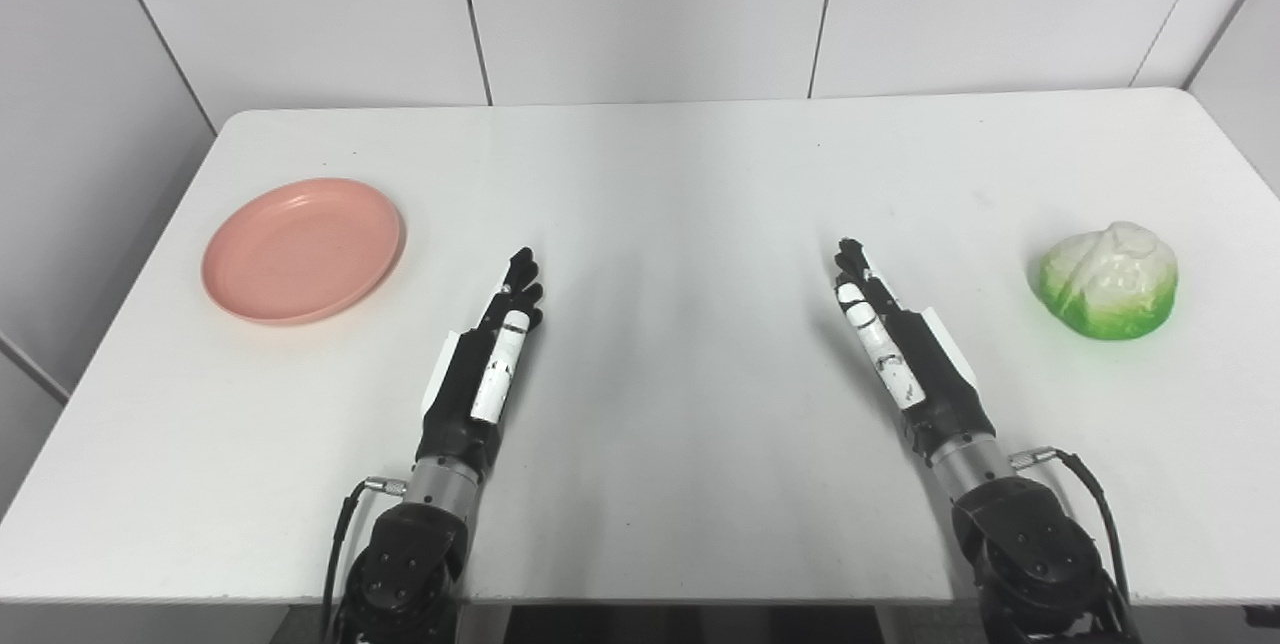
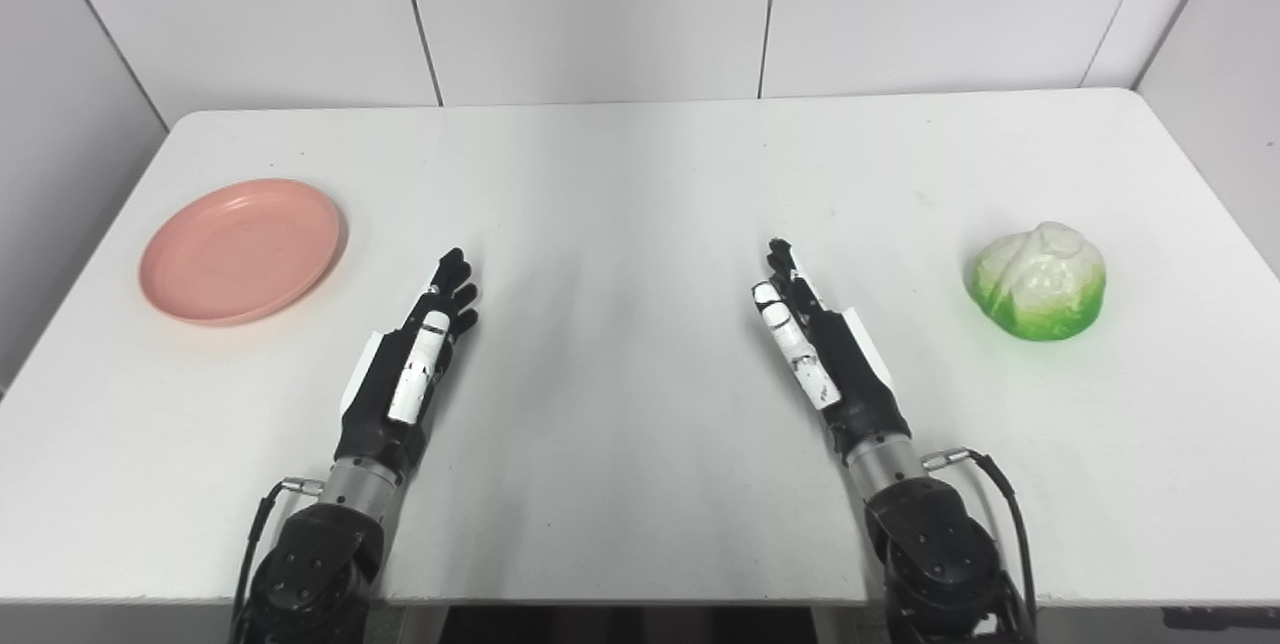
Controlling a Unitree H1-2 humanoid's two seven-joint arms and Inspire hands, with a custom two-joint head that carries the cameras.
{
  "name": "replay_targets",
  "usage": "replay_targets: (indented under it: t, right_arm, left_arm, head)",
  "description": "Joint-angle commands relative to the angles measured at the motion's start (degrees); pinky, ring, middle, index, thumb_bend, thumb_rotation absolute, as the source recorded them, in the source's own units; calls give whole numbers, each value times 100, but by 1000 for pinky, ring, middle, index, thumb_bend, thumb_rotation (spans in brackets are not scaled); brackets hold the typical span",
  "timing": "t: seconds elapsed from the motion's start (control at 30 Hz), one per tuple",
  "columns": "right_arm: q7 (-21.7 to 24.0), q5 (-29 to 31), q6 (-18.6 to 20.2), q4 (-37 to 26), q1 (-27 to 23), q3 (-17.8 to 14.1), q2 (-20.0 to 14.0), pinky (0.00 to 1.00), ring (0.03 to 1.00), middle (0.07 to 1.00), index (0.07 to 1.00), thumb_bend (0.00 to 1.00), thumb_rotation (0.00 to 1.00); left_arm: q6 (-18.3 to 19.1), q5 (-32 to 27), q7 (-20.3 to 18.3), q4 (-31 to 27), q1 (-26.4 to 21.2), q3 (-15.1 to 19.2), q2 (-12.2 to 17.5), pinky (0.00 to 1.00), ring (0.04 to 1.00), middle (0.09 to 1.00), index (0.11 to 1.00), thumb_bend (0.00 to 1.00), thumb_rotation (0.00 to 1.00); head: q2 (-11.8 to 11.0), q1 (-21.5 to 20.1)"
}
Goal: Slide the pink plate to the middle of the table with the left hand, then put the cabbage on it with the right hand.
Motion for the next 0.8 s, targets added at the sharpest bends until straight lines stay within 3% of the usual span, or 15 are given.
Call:
replay_targets:
  t: [0.0, 0.77]
  right_arm:
    - [91, 38, 159, -21, -13, 38, -19, 1000, 986, 989, 992, 174, 1000]
    - [116, 38, 175, -35, -12, 43, -27, 999, 984, 987, 991, 177, 1000]
  left_arm:
    - [69, 11, -44, 32, -17, -50, 6, 960, 980, 994, 989, 295, 1000]
    - [64, 37, -40, 20, -6, -69, 24, 957, 978, 994, 988, 298, 1000]
  head:
    - [8, 4]
    - [26, 10]
